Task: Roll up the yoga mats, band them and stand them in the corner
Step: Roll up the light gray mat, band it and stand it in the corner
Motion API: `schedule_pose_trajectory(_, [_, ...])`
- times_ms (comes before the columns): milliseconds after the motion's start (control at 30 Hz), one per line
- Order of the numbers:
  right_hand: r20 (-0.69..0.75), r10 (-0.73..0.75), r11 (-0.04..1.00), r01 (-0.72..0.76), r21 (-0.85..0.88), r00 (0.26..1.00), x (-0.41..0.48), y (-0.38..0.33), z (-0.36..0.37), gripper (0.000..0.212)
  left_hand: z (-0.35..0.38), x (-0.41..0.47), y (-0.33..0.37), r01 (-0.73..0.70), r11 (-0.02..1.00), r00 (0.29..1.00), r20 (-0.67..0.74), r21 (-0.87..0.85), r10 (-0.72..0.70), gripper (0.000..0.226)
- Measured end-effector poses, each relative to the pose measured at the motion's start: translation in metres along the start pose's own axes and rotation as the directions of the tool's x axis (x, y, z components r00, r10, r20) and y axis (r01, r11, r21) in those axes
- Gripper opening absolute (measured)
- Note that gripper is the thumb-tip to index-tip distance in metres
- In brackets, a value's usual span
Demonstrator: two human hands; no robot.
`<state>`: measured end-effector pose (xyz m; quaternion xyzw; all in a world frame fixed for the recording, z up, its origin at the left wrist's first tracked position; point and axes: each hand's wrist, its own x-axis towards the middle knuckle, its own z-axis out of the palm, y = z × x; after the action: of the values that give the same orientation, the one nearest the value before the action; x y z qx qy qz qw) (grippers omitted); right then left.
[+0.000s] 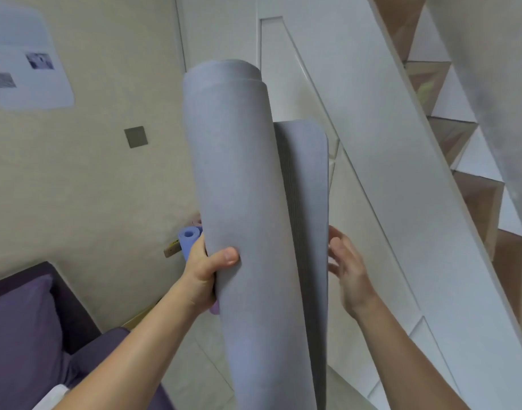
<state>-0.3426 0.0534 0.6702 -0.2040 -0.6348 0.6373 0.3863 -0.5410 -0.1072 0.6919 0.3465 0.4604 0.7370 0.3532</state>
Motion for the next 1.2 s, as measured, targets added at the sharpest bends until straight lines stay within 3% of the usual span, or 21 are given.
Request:
schedule_pose_trajectory(33, [0.090,0.062,0.997,-0.066,0.045,0.994,0.002,0.001,0.002,0.095,0.001,0.001,-0.001,0.002,1.000,1.000,-0.004,0.017,-0.002,0.081])
schedule_pose_trajectory(100, [0.146,0.048,0.998,-0.042,-0.045,0.988,0.010,0.004,0.013,0.079,0.000,0.003,-0.003,0.000,0.998,0.999,-0.035,0.065,0.002,0.086])
schedule_pose_trajectory(167, [0.082,0.027,0.982,-0.011,-0.188,0.996,0.017,0.007,0.017,0.041,-0.002,0.004,-0.004,0.000,0.996,0.999,-0.050,0.088,0.005,0.089])
schedule_pose_trajectory(200, [-0.013,0.026,0.975,-0.028,-0.223,1.000,0.022,0.010,0.017,0.037,-0.004,0.004,-0.004,-0.001,0.996,0.999,-0.047,0.092,0.005,0.087])
schedule_pose_trajectory(267, [-0.126,0.020,0.961,-0.054,-0.272,0.992,0.032,0.013,0.018,0.077,-0.006,0.003,-0.005,-0.011,0.993,0.999,-0.044,0.120,0.016,0.082])
schedule_pose_trajectory(300, [-0.148,-0.002,0.948,-0.045,-0.314,0.989,0.032,0.012,0.023,0.084,-0.005,0.002,-0.004,-0.023,0.989,0.998,-0.050,0.145,0.030,0.087])
schedule_pose_trajectory(400, [-0.120,-0.030,0.916,-0.021,-0.400,0.992,0.018,0.014,0.044,0.043,0.000,0.002,-0.009,-0.077,0.978,0.986,-0.133,0.191,0.103,0.112])
schedule_pose_trajectory(467, [-0.014,0.046,0.965,-0.048,-0.257,0.999,0.008,0.018,0.052,0.029,0.003,0.001,-0.018,-0.085,0.962,0.974,-0.180,0.260,0.135,0.118])
schedule_pose_trajectory(533, [0.160,0.071,0.993,-0.054,-0.109,0.985,0.002,0.021,0.054,0.046,0.003,-0.001,-0.028,-0.099,0.917,0.968,-0.177,0.385,0.179,0.113])
schedule_pose_trajectory(567, [0.213,0.052,0.992,-0.027,-0.121,0.976,0.001,0.020,0.053,0.061,0.003,-0.003,-0.035,-0.104,0.905,0.969,-0.161,0.414,0.185,0.111])
schedule_pose_trajectory(667, [0.260,0.080,0.994,-0.059,-0.089,0.962,0.004,0.016,0.056,0.099,-0.004,-0.001,-0.059,-0.083,0.883,0.980,-0.125,0.462,0.157,0.108])
schedule_pose_trajectory(767, [0.286,0.101,0.995,-0.088,-0.055,0.953,0.009,0.015,0.052,0.089,-0.013,-0.002,-0.081,0.006,0.830,0.976,-0.182,0.558,0.116,0.117])
schedule_pose_trajectory(800, [0.295,0.175,0.984,-0.170,-0.042,0.939,0.012,0.012,0.052,0.086,-0.020,-0.002,-0.086,0.048,0.813,0.972,-0.215,0.581,0.096,0.119])
schedule_pose_trajectory(900, [0.365,0.379,0.924,-0.370,-0.098,0.850,0.035,0.014,0.054,0.106,-0.051,-0.002,-0.107,0.135,0.754,0.958,-0.280,0.643,0.068,0.117])
schedule_pose_trajectory(1100, [0.447,0.607,0.795,-0.506,-0.335,0.657,0.103,0.042,0.086,0.048,-0.110,0.009,-0.157,0.309,0.657,0.911,-0.412,0.688,0.003,0.110])
schedule_pose_trajectory(1200, [0.436,0.664,0.748,-0.522,-0.411,0.608,0.142,0.089,0.110,0.041,-0.156,0.036,-0.203,0.398,0.660,0.892,-0.436,0.638,-0.116,0.109])
